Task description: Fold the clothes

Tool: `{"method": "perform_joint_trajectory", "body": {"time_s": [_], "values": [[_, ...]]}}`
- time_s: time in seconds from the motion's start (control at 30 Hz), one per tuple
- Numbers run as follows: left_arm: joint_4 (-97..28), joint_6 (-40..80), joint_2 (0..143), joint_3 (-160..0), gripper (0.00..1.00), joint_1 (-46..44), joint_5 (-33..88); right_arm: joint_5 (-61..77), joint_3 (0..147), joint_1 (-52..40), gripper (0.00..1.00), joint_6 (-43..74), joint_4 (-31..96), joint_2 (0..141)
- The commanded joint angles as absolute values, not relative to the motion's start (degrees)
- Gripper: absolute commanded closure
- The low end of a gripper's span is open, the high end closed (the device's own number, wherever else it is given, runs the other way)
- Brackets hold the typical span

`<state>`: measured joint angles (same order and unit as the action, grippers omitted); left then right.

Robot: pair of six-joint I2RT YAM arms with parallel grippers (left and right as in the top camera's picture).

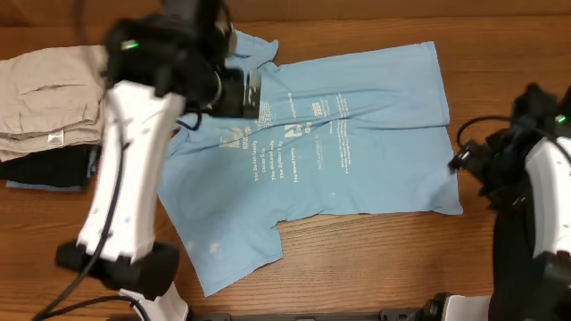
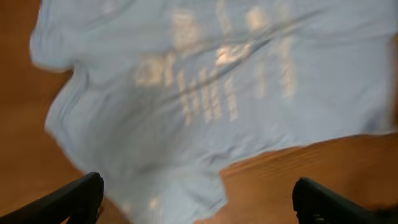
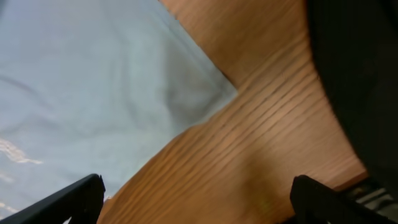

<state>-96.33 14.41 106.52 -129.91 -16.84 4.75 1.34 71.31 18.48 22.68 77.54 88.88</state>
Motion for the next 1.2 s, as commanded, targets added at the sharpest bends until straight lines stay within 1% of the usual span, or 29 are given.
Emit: {"method": "perform_joint_trajectory", "body": {"time_s": [0.0,0.1,0.2,0.37,0.43,0.6,0.7,0.73,0.77,0.83,0.87,0.93,0.97,1.03,1.17], "values": [[-93.9,19.3,106.0,-117.6,0.0,-16.3,-5.1,4.0,63.5,20.1,0.03,27.1,71.5,87.5],[-86.6,19.3,106.0,-107.6,0.0,-15.1,-5.1,4.1,58.3,20.3,0.12,28.8,66.2,87.5],[-83.0,19.3,106.0,-101.8,0.0,-12.3,-5.1,4.1,55.4,20.3,0.15,29.9,63.2,87.5],[-78.9,16.8,106.0,-97.3,0.0,-4.2,0.3,4.2,52.1,20.3,0.15,36.3,58.3,87.5],[-77.3,16.7,106.0,-95.2,0.0,-1.4,2.3,6.4,50.6,20.3,0.17,36.8,53.6,87.7],[-74.2,16.7,106.0,-90.3,0.0,0.4,4.1,6.7,46.9,20.3,0.19,41.8,45.4,87.8],[-73.9,16.7,106.0,-89.0,0.0,0.4,4.1,6.5,44.1,20.3,0.41,41.8,39.6,87.8],[-73.9,16.7,106.0,-88.9,0.0,0.4,4.1,6.5,43.2,20.3,0.5,41.8,38.3,87.8],[-74.3,16.7,106.0,-88.6,0.0,0.4,4.1,6.3,42.1,20.3,0.63,41.8,37.0,87.8],[-74.6,16.8,106.0,-87.9,0.0,0.4,4.1,5.1,40.5,20.3,0.68,41.8,34.7,87.8],[-74.7,16.7,105.9,-87.7,0.0,0.4,4.1,3.3,40.4,20.3,0.75,41.6,34.7,87.8],[-75.2,16.7,105.2,-87.7,0.0,0.4,4.1,-0.6,40.5,20.3,0.92,39.6,34.2,87.8],[-75.2,16.7,104.2,-87.7,0.0,0.4,4.1,-1.9,40.6,20.3,0.96,38.5,33.8,87.8],[-75.4,16.7,100.2,-87.7,0.0,0.8,4.1,-2.5,40.6,20.3,0.96,36.0,32.6,87.8],[-79.6,16.7,93.3,-87.5,0.0,0.8,4.1,-2.5,40.6,20.3,0.96,35.5,30.6,87.8]]}}
